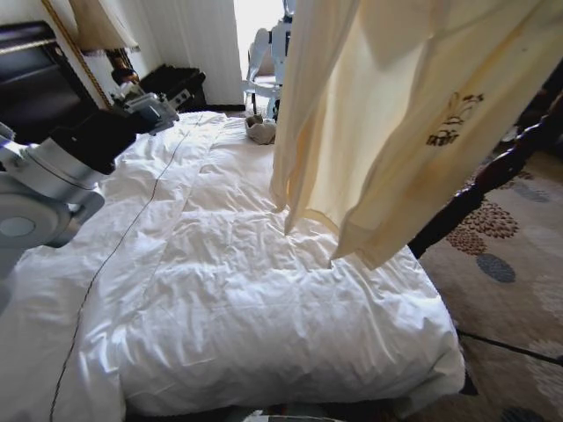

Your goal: Pick up the clothes from the bed and hang them on the clothes hanger.

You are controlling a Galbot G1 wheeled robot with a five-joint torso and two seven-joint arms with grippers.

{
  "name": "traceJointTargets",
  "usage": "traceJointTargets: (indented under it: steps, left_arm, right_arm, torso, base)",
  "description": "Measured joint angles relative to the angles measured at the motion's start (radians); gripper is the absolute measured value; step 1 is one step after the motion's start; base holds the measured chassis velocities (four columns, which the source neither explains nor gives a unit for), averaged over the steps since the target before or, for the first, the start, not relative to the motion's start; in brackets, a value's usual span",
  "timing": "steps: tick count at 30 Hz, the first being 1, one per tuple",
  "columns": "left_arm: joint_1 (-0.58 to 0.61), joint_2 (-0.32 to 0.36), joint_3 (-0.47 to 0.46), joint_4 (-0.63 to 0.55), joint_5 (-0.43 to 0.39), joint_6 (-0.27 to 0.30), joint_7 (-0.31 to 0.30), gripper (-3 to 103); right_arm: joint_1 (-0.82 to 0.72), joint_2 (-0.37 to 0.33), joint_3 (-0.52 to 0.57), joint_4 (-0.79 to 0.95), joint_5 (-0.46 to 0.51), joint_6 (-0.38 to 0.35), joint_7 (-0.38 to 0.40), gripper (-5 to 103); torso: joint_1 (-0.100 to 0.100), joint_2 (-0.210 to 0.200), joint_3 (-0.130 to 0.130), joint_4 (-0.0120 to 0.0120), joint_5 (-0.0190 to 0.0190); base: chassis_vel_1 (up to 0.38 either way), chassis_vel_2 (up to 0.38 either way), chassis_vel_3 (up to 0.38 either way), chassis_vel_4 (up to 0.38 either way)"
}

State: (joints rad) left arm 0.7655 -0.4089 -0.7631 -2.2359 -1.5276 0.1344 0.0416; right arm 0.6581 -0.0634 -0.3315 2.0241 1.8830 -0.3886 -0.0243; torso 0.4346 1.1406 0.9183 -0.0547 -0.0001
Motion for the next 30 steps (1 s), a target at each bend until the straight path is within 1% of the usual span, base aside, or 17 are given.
traceJointTargets:
  steps: [1, 2, 4, 5, 8, 9, 10, 13, 14, 16, 17, 19, 20, 26, 27, 29, 30]
  left_arm:
    - [0.0, -0.004, 0.0, -0.007, 0.006, -0.004, -0.024, 100]
    - [0.0, -0.004, 0.0, -0.007, 0.006, -0.004, -0.024, 100]
    - [0.007, -0.013, -0.011, -0.02, 0.018, -0.004, -0.06, 100]
    - [0.007, -0.013, -0.011, -0.02, 0.018, -0.004, -0.06, 100]
    - [0.019, -0.027, -0.037, -0.054, 0.027, 0.022, -0.125, 100]
    - [0.019, -0.027, -0.037, -0.054, 0.027, 0.022, -0.125, 100]
    - [0.021, -0.031, -0.044, -0.066, 0.032, 0.042, -0.157, 100]
    - [0.025, -0.043, -0.05, -0.101, 0.038, 0.11, -0.32, 100]
    - [0.025, -0.043, -0.05, -0.101, 0.038, 0.11, -0.32, 100]
    - [0.028, -0.055, -0.049, -0.113, 0.039, 0.143, -0.415, 100]
    - [0.028, -0.055, -0.049, -0.113, 0.039, 0.143, -0.415, 100]
    - [0.032, -0.067, -0.049, -0.115, 0.04, 0.162, -0.452, 100]
    - [0.035, -0.071, -0.049, -0.115, 0.04, 0.17, -0.459, 100]
    - [0.04, -0.08, -0.057, -0.113, 0.041, 0.184, -0.462, 100]
    - [0.04, -0.08, -0.057, -0.113, 0.041, 0.184, -0.462, 100]
    - [0.045, -0.084, -0.063, -0.108, 0.041, 0.187, -0.455, 100]
    - [0.045, -0.084, -0.063, -0.108, 0.041, 0.187, -0.455, 100]
  right_arm:
    - [-0.003, -0.021, 0.004, 0.003, 0.005, -0.006, 0.0, 0]
    - [-0.003, -0.021, 0.004, 0.003, 0.005, -0.006, 0.0, 0]
    - [-0.007, -0.052, 0.016, 0.004, 0.01, -0.023, 0.001, 0]
    - [-0.007, -0.052, 0.016, 0.004, 0.01, -0.023, 0.001, 0]
    - [-0.013, -0.102, 0.028, 0.002, 0.013, -0.059, 0.002, 0]
    - [-0.013, -0.102, 0.028, 0.002, 0.013, -0.059, 0.002, 0]
    - [-0.016, -0.121, 0.028, 0.003, 0.013, -0.066, 0.002, 0]
    - [-0.026, -0.184, 0.021, 0.016, 0.012, -0.072, -0.001, 0]
    - [-0.026, -0.184, 0.021, 0.016, 0.012, -0.072, -0.001, 0]
    - [-0.031, -0.222, 0.019, 0.015, 0.012, -0.08, -0.011, 0]
    - [-0.031, -0.222, 0.019, 0.015, 0.012, -0.08, -0.011, 0]
    - [-0.037, -0.244, 0.025, 0.004, 0.007, -0.093, -0.02, 0]
    - [-0.043, -0.255, 0.033, -0.005, 0.004, -0.101, -0.028, 0]
    - [-0.058, -0.298, 0.063, -0.027, -0.006, -0.144, -0.033, 0]
    - [-0.058, -0.298, 0.063, -0.027, -0.006, -0.144, -0.033, 0]
    - [-0.06, -0.331, 0.07, -0.032, -0.005, -0.15, -0.035, 0]
    - [-0.06, -0.331, 0.07, -0.032, -0.005, -0.15, -0.035, 0]
  torso:
    - [0.0, 0.0, 0.0, 0.0003, -0.0001]
    - [0.0, 0.0, 0.0, 0.0003, -0.0001]
    - [0.0, 0.0, 0.0, 0.0004, -0.0006]
    - [0.0, 0.0, 0.0, 0.0004, -0.0006]
    - [0.0, 0.0, 0.0, 0.0004, -0.0003]
    - [0.0, 0.0, 0.0, 0.0004, -0.0003]
    - [0.0, 0.0, 0.0, 0.0005, -0.0002]
    - [0.0, 0.0, 0.0, 0.0003, 0.0]
    - [0.0, 0.0, 0.0, 0.0003, 0.0]
    - [0.0, 0.0, 0.0, 0.0003, -0.0003]
    - [0.0, 0.0, 0.0, 0.0003, -0.0003]
    - [0.0, 0.0, 0.0, 0.0003, -0.0003]
    - [0.0, 0.0, 0.0, 0.0003, -0.0004]
    - [0.0, 0.0, 0.0, 0.0006, -0.0003]
    - [0.0, 0.0, 0.0, 0.0006, -0.0003]
    - [0.0, 0.0, 0.0, 0.0003, -0.0003]
    - [0.0, 0.0, 0.0, 0.0003, -0.0003]
  base:
    - [0.0, 0.0, 0.0, 0.0]
    - [0.0, 0.0, 0.0, 0.0]
    - [0.0, 0.0, 0.0, 0.0]
    - [0.0, 0.0, 0.0, 0.0]
    - [0.0, 0.0, 0.0, 0.0]
    - [0.0, 0.0, 0.0, 0.0]
    - [0.0, 0.0, 0.0, 0.0]
    - [0.0, 0.0, 0.0, 0.0]
    - [0.0, 0.0, 0.0, 0.0]
    - [0.0, 0.0, 0.0, 0.0]
    - [0.0, 0.0, 0.0, 0.0]
    - [0.0, 0.0, 0.0, 0.0]
    - [0.0, 0.0, 0.0, 0.0]
    - [0.0, 0.0, 0.0, 0.0]
    - [0.0, 0.0, 0.0, 0.0]
    - [0.0, 0.0, 0.0, 0.0]
    - [0.0, 0.0, 0.0, 0.0]
